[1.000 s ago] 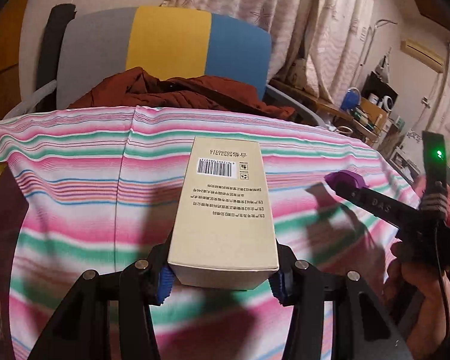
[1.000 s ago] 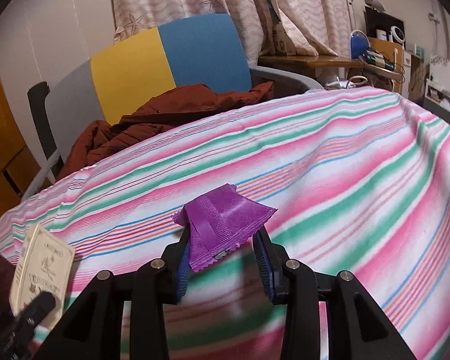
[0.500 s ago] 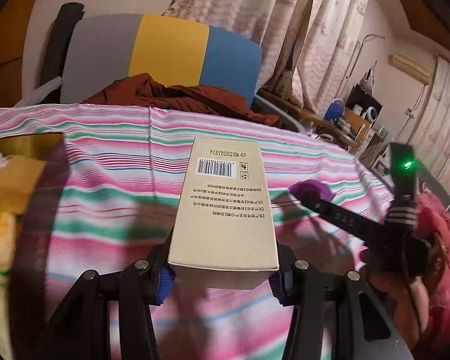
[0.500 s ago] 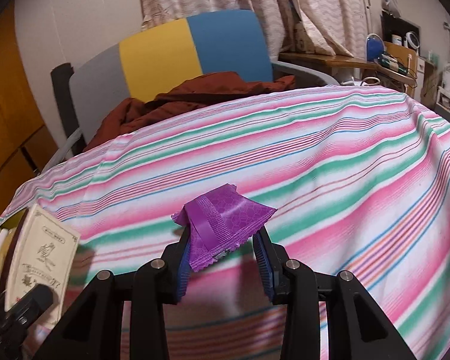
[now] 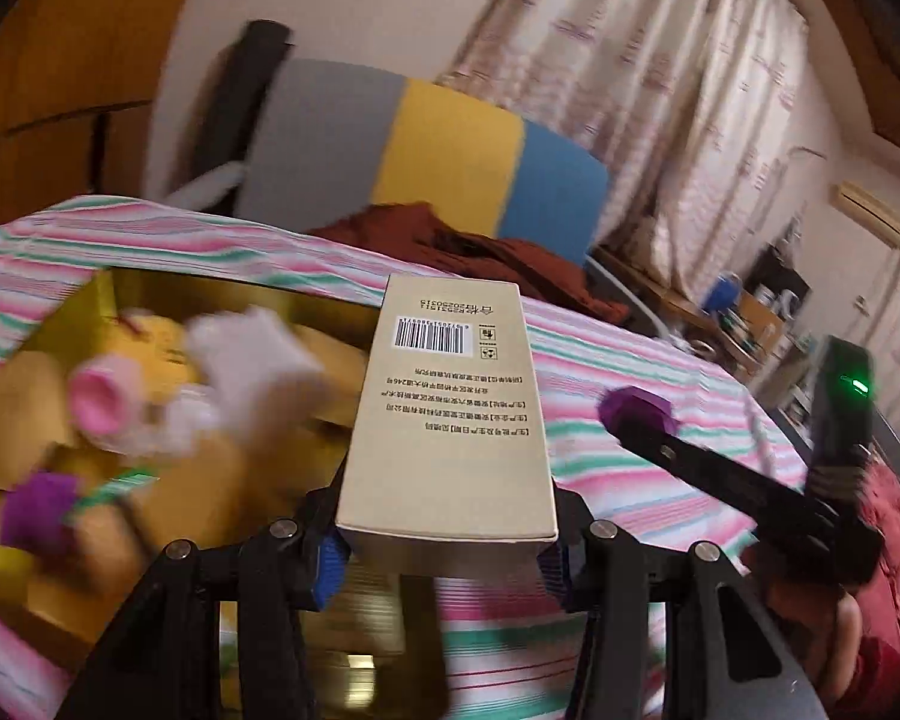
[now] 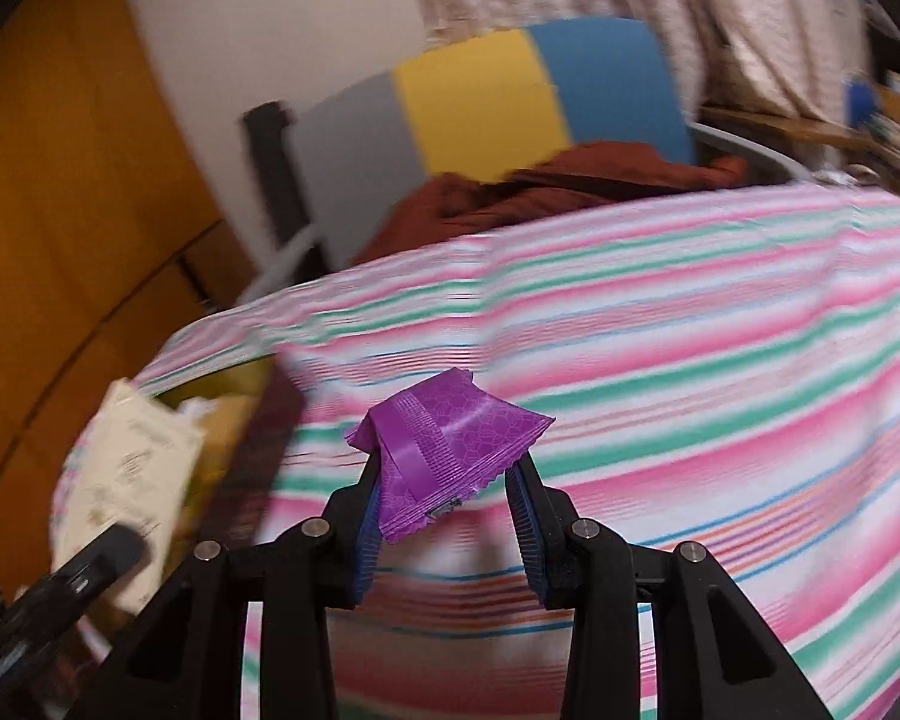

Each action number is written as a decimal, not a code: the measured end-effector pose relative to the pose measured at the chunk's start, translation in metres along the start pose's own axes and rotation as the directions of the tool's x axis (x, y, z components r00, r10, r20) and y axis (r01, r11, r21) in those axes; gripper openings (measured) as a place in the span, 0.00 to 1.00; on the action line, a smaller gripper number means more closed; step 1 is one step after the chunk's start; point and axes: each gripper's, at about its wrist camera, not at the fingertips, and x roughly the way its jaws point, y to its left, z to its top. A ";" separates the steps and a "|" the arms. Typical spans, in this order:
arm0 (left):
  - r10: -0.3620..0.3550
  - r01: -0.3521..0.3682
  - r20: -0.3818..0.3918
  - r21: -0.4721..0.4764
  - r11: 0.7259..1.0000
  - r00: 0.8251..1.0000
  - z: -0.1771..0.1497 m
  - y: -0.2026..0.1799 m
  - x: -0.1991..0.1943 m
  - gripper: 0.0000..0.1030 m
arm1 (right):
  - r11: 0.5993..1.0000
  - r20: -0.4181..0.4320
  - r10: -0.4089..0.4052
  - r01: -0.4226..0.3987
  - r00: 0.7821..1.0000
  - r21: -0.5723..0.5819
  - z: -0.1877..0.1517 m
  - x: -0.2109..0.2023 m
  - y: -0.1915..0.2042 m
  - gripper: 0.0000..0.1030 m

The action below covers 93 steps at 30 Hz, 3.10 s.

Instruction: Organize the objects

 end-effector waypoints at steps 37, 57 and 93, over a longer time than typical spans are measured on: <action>0.193 -0.210 -0.181 -0.080 0.974 0.964 0.084 0.160 0.032 0.49 | 0.962 -0.135 0.239 -0.253 0.962 -0.103 -0.029 0.023 0.149 0.84; 0.378 -0.293 -0.374 0.265 0.919 0.847 0.079 0.145 0.074 0.49 | 0.968 -0.167 0.244 -0.250 0.955 -0.021 -0.039 0.026 0.128 0.85; 0.357 -0.364 -0.133 -0.037 0.931 0.925 0.022 0.104 -0.070 0.75 | 0.979 -0.210 0.083 -0.120 0.974 -0.166 -0.036 0.014 0.160 1.00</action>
